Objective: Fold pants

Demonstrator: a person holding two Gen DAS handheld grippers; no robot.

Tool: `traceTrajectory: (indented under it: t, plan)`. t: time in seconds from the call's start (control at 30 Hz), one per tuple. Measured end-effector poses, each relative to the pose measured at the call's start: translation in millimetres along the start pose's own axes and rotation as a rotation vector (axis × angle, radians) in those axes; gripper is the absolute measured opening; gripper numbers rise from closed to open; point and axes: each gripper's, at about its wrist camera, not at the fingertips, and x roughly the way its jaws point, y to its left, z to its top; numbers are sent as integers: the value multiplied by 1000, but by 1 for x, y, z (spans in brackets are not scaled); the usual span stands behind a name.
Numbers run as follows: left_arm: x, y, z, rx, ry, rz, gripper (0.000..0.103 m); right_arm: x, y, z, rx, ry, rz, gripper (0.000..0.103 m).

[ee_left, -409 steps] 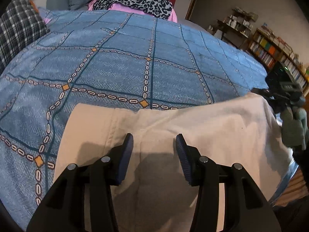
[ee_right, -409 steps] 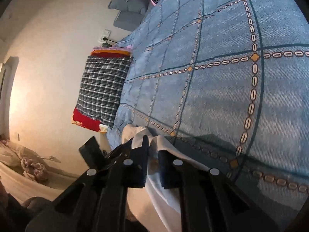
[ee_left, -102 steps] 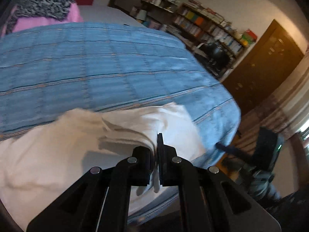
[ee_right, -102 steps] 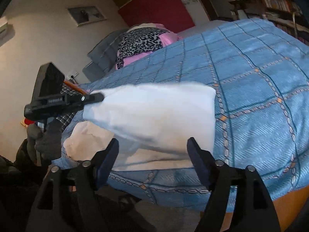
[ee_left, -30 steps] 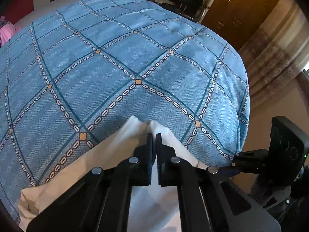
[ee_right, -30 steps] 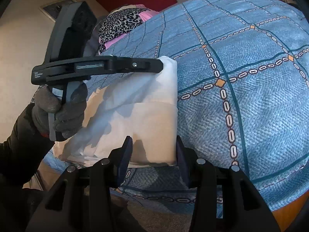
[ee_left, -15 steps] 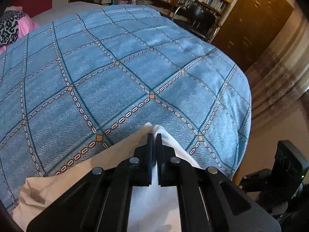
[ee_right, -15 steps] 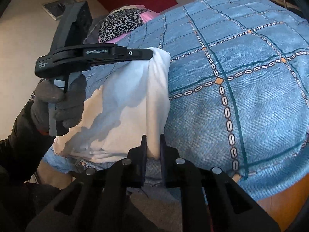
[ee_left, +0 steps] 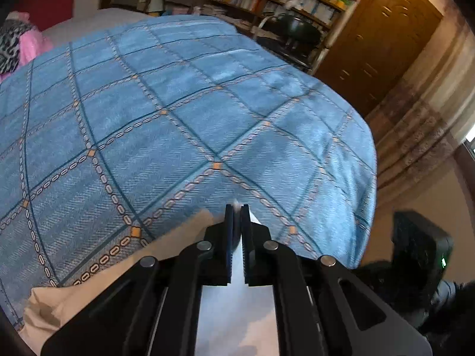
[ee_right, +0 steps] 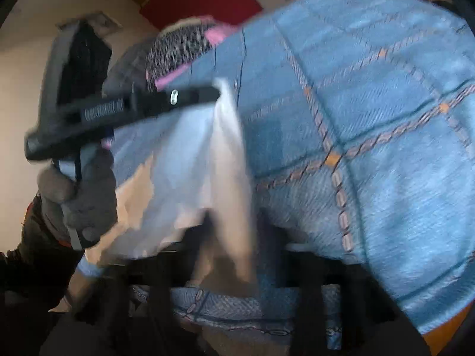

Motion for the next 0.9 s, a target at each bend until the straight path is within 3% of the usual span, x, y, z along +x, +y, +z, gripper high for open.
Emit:
traceTrajectory:
  t: [0.2,0.27,0.3,0.33,0.43,0.53,0.6,0.8,0.9]
  plan:
    - [-13,32,-11,-112,-33,55,8,-5,-3,-10,-21,21,-44,14]
    - [-25,31,-18,-89,-52,93,8,-10,-1,-2,-48,-7,-95,26]
    - [-33,29,-25,-75,-61,108,8,-13,0,2,-53,-25,-124,39]
    - [-39,28,-31,-66,-66,117,8,-18,0,5,-55,-50,-144,45]
    - [-58,28,-53,-77,-72,140,8,-29,3,24,-52,-128,-123,45]
    - [-70,32,-79,-116,-60,137,8,-24,15,39,-95,-146,-96,45]
    - [-72,34,-96,-141,-37,137,8,-9,28,51,-140,-132,-81,45]
    - [-62,51,-136,-209,25,182,15,44,30,72,-171,-41,-191,44]
    - [-62,62,-153,-225,3,171,15,61,19,79,-153,-10,-217,43]
